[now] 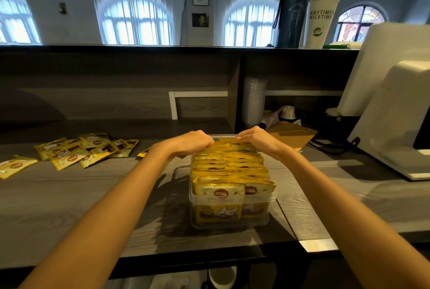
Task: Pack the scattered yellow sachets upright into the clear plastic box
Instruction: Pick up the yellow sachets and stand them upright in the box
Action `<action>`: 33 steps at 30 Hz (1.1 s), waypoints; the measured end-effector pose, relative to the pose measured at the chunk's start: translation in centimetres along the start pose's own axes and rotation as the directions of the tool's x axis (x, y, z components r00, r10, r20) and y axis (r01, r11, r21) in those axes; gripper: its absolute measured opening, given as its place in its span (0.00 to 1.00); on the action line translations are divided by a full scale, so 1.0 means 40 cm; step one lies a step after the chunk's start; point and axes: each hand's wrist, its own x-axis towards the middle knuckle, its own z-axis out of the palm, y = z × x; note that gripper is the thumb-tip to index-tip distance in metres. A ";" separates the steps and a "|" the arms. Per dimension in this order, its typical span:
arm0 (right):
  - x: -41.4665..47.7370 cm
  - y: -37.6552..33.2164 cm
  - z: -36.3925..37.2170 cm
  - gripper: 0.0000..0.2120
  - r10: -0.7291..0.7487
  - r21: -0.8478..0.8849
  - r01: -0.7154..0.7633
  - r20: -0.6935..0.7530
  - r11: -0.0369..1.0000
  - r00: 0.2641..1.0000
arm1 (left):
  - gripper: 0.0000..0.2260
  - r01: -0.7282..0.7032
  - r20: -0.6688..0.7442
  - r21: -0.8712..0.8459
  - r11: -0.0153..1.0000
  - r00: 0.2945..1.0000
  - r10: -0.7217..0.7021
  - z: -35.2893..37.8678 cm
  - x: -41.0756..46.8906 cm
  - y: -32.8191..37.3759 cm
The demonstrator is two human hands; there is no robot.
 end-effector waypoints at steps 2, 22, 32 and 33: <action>-0.002 -0.008 -0.001 0.15 -0.008 -0.036 0.008 0.014 0.999 1.000 | 0.12 0.011 -0.007 -0.014 1.000 1.000 -0.011 0.003 -0.002 0.003; -0.031 -0.131 0.046 0.15 -0.128 -0.217 0.056 -0.337 0.975 0.933 | 0.14 0.009 -0.450 -0.018 1.000 0.893 -0.016 -0.045 -0.059 0.008; -0.024 -0.371 0.309 0.14 -0.082 -0.002 0.086 -0.301 0.996 0.950 | 0.15 0.219 -0.726 -0.135 0.966 0.642 -0.246 -0.089 -0.182 -0.184; -0.017 -0.374 0.346 0.15 -0.054 0.019 0.061 -0.265 0.998 0.963 | 0.15 0.243 -0.707 -0.149 0.959 0.652 -0.275 -0.078 -0.185 -0.214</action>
